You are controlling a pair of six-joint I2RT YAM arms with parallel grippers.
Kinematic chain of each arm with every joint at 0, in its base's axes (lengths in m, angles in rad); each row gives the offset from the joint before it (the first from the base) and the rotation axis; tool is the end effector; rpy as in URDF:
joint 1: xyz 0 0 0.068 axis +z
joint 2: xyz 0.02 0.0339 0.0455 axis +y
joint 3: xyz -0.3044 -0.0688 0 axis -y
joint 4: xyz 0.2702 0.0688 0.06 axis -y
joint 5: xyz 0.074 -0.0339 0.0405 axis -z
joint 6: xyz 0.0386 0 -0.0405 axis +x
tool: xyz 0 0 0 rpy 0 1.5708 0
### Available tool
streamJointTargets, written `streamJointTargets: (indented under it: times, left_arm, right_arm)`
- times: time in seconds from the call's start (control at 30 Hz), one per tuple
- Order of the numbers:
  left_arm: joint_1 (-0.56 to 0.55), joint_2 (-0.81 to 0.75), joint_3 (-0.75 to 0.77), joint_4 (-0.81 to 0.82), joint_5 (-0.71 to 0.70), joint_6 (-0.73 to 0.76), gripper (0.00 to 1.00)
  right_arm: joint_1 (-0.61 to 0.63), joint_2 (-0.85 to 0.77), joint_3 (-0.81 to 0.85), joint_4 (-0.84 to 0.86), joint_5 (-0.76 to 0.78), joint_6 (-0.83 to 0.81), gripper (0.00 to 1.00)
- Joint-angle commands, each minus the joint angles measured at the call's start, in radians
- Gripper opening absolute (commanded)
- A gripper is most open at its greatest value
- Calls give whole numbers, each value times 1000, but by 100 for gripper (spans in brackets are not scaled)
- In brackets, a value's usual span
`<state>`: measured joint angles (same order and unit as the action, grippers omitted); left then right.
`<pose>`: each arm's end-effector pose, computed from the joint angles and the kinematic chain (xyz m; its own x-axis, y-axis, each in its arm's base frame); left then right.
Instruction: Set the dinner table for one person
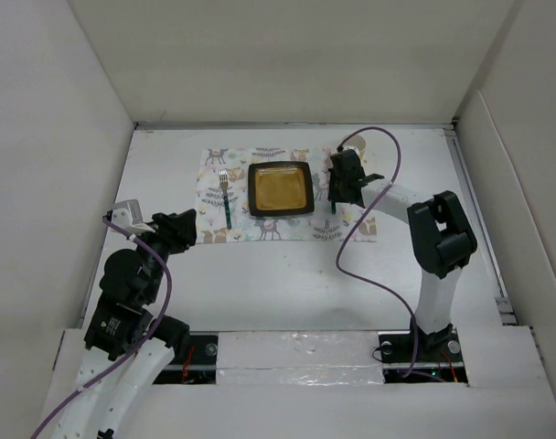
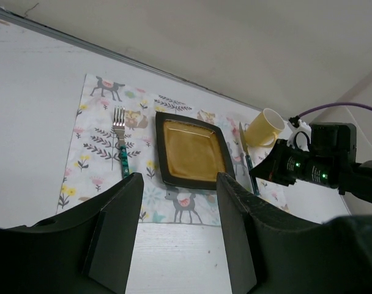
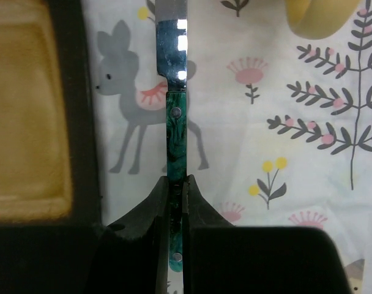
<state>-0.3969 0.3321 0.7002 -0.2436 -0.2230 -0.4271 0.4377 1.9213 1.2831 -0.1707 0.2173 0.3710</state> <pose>0.0711 -0.0205 0.3798 0.0319 -0.4514 -0.8918 0.2064 0.8760 -0.4360 0.4151 0.1851 0.2058 -0.7119 0.0577 -0.6999 -0.0225 0.9942 0.1049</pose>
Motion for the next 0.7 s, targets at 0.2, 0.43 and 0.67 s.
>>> streamJointTargets:
  times: [0.2,0.43,0.67]
  left_arm:
    - [4,19,15,50,1,14,48]
    - [4,36,18,46,1,16,49]
    - [4,35,19,41,-4,14,49]
  right_arm:
    - [-48,64,93,-26,-62,-32,0]
    - [-57,42,55,-12,-76,-4,15]
    - [-48,-50,19,-12,-88,2,37]
